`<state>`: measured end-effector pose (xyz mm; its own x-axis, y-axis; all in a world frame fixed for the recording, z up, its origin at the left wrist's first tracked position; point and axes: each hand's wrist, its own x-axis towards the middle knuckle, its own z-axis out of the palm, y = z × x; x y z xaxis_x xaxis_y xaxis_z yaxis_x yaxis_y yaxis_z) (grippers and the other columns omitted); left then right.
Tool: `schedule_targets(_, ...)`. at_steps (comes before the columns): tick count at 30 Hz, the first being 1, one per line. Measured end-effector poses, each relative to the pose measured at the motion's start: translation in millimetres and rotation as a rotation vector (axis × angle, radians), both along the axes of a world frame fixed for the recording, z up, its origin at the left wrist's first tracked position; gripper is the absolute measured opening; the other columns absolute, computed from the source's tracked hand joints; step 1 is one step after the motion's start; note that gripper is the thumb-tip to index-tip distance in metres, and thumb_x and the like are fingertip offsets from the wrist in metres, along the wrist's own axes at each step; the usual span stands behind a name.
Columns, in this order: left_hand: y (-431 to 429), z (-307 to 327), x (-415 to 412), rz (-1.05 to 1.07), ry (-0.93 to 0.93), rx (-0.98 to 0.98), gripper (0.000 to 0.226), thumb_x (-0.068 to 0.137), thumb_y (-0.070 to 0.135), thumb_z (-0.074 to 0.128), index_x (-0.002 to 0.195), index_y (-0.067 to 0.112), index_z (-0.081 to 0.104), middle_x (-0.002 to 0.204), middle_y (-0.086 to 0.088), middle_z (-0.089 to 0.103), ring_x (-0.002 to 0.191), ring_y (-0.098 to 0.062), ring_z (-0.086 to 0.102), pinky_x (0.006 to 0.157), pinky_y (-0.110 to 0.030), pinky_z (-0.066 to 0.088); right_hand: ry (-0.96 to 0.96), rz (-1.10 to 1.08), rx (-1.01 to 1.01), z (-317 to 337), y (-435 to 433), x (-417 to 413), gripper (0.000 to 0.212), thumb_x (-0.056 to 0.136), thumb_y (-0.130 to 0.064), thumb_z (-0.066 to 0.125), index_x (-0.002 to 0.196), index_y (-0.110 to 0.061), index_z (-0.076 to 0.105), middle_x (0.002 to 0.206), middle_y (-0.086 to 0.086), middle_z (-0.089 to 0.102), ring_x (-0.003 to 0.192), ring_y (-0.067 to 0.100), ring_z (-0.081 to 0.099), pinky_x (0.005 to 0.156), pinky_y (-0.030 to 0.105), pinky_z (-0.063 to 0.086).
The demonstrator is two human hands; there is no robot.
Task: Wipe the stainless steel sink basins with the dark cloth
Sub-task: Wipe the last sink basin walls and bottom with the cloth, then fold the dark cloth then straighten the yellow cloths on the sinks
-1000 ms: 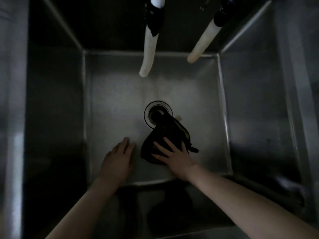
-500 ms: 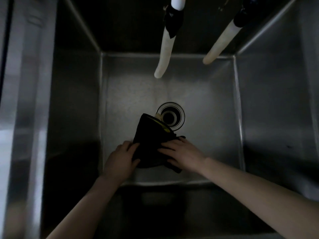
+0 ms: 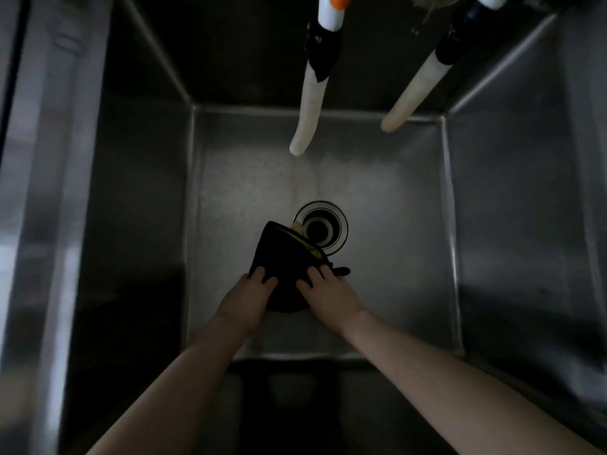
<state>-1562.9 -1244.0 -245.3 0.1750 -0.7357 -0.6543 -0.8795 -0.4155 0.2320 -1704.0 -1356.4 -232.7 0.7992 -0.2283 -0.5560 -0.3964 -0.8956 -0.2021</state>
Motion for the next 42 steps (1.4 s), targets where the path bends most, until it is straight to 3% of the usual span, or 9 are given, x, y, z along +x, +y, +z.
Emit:
schedule_targets(3,6,5,9,0.093,0.049,-0.152,0.047,0.077,0.007,0.064,0.123,0.007,0.054,0.117,-0.021,0.052,0.095,-0.041,0.054,0.081,-0.042,0.046,0.011,-0.036,0.052,16,-12,4,0.052,0.090,-0.014,0.053,0.140,-0.015,0.036,0.137,0.017,0.037,0.125,0.035,0.035,0.089,0.044,0.043)
schedule_targets(6,9,23,13,0.137,0.065,-0.226,0.048,0.069,0.006,0.070,0.115,0.004,0.058,0.101,-0.023,0.061,0.086,-0.042,0.054,0.073,-0.042,0.048,-0.158,-0.093,0.109,37,-16,1,0.055,0.079,-0.013,0.065,0.131,-0.011,0.047,0.125,0.017,0.046,0.117,0.035,0.042,0.078,0.043,0.050)
schedule_targets(11,17,83,27,0.201,0.062,-0.412,0.041,0.076,0.009,0.066,0.116,0.010,0.055,0.100,-0.011,0.061,0.095,-0.032,0.051,0.078,-0.041,0.049,-0.310,-0.080,0.070,88,-20,8,0.047,0.070,-0.016,0.072,0.113,-0.011,0.056,0.105,0.010,0.057,0.105,0.030,0.049,0.068,0.043,0.052)
schedule_targets(17,51,178,51,0.203,-0.091,-0.625,0.026,0.079,0.027,0.054,0.105,0.023,0.053,0.093,0.002,0.060,0.088,-0.026,0.052,0.075,-0.042,0.050,-0.483,-0.027,-0.016,173,-4,32,0.051,0.059,-0.019,0.075,0.106,-0.017,0.056,0.091,0.003,0.058,0.091,0.024,0.051,0.055,0.033,0.049)
schedule_targets(21,89,245,67,0.316,-0.027,-0.716,0.033,0.080,0.017,0.063,0.109,0.024,0.051,0.100,-0.004,0.055,0.083,-0.032,0.059,0.066,-0.041,0.049,-0.557,0.026,-0.097,240,25,57,0.047,0.064,-0.020,0.073,0.109,-0.019,0.057,0.096,0.000,0.059,0.092,0.023,0.050,0.061,0.036,0.051)
schedule_targets(25,146,298,92,0.362,-0.032,-0.833,0.035,0.082,0.021,0.064,0.115,0.022,0.051,0.106,-0.004,0.052,0.084,-0.033,0.060,0.068,-0.042,0.050,-0.598,0.101,-0.126,301,68,95,0.044,0.071,-0.021,0.070,0.113,-0.016,0.059,0.104,0.003,0.060,0.099,0.028,0.053,0.085,0.044,0.048)
schedule_targets(34,315,385,165,0.490,-0.247,-1.004,0.037,0.082,0.016,0.066,0.116,0.022,0.053,0.109,0.001,0.051,0.085,-0.018,0.058,0.073,-0.031,0.051,-0.715,0.214,-0.034,379,209,216,0.042,0.082,-0.023,0.068,0.121,-0.024,0.052,0.117,-0.002,0.048,0.107,0.018,0.048,0.078,0.032,0.048)
schedule_targets(40,428,406,223,0.649,-0.368,-0.999,0.042,0.084,0.018,0.067,0.122,0.025,0.049,0.113,0.004,0.049,0.091,-0.011,0.056,0.074,-0.016,0.045,-0.771,0.401,0.059,399,308,316,0.043,0.078,-0.024,0.071,0.117,-0.025,0.053,0.112,-0.002,0.050,0.105,0.018,0.048,0.078,0.039,0.051)
schedule_targets(42,459,411,244,0.716,-0.420,-0.996,0.043,0.083,0.016,0.067,0.121,0.024,0.050,0.114,0.002,0.050,0.093,-0.014,0.056,0.075,-0.019,0.045,-0.783,0.460,0.094,403,336,353,0.043,0.078,-0.023,0.071,0.116,-0.025,0.053,0.111,-0.001,0.050,0.105,0.020,0.049,0.081,0.040,0.051)
